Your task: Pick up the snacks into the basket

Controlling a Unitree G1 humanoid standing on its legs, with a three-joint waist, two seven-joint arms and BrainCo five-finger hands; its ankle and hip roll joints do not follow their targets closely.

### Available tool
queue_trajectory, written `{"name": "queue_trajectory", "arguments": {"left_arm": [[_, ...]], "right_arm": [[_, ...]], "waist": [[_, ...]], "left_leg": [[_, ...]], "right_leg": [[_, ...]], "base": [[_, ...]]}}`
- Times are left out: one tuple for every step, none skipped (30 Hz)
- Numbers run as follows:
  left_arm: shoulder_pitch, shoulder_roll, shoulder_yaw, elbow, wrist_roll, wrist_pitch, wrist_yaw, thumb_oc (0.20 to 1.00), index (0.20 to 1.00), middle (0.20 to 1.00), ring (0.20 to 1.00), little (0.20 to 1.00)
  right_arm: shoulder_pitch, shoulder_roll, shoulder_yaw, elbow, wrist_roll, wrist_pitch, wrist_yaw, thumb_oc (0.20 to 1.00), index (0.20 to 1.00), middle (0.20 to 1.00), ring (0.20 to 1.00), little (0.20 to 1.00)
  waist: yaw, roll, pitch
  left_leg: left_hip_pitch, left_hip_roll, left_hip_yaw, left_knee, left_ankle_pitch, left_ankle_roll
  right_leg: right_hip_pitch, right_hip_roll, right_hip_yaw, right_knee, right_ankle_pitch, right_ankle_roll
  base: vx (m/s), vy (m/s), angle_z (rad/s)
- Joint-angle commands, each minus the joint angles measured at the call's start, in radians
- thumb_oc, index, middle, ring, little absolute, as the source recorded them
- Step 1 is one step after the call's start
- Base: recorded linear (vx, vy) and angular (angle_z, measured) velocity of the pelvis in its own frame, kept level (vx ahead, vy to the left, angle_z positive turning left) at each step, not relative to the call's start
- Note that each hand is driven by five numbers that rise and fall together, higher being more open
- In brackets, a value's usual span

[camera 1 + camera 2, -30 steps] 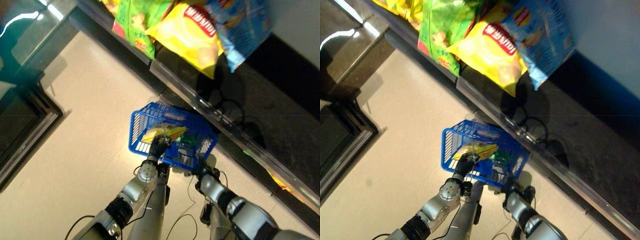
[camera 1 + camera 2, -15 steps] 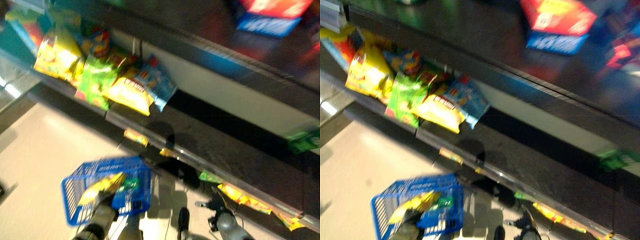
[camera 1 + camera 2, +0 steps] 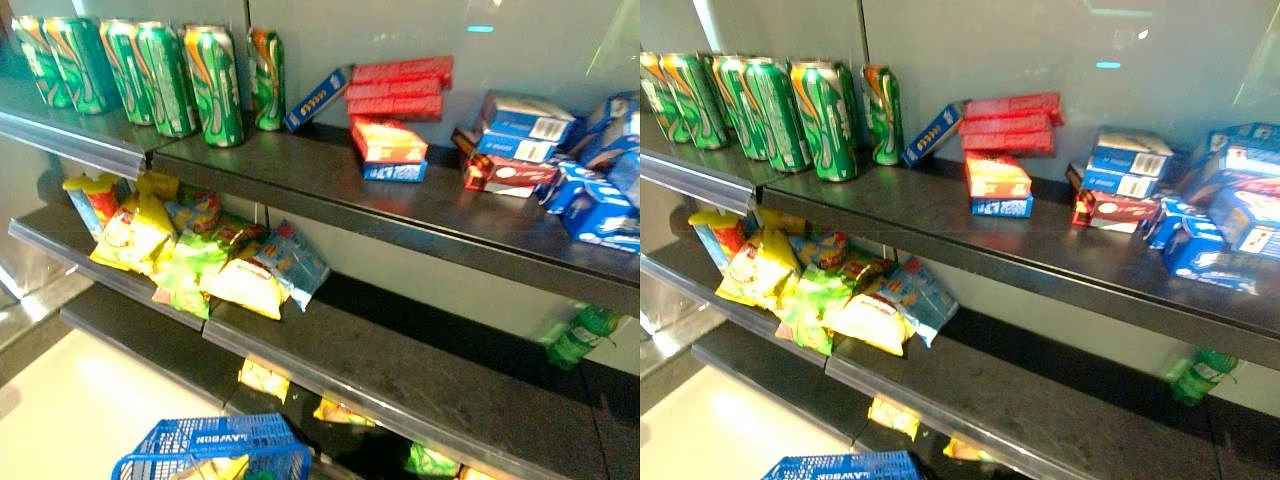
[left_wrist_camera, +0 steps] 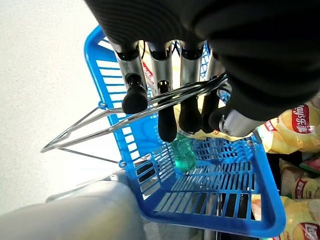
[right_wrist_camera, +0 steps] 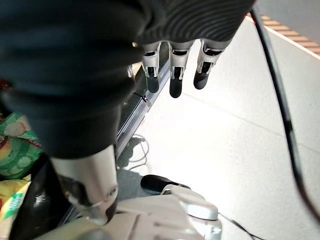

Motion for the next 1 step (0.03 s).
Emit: {"name": "queue_trajectory", "arguments": {"left_arm": [[-0.059,-0.014,-0.028,0.063,0.034,-0.009,-0.017,0.2,0.2,0.2,0.2,0.2]], "right_arm": [[-0.076,-0.002,0.009,0.007,-0.01,0.001,0.015,1.0,1.0,1.0,1.0,1.0]], "waist": [[0.002,0.013,0.014]], "left_leg": [[0.04,-0.014,0.028,0.007,-0.09,0.002]], "right_leg": [[-0.083,-0.032,0.021,0.097,0.011,0.07]], "base": [[0.0,0.0,0.0]]}}
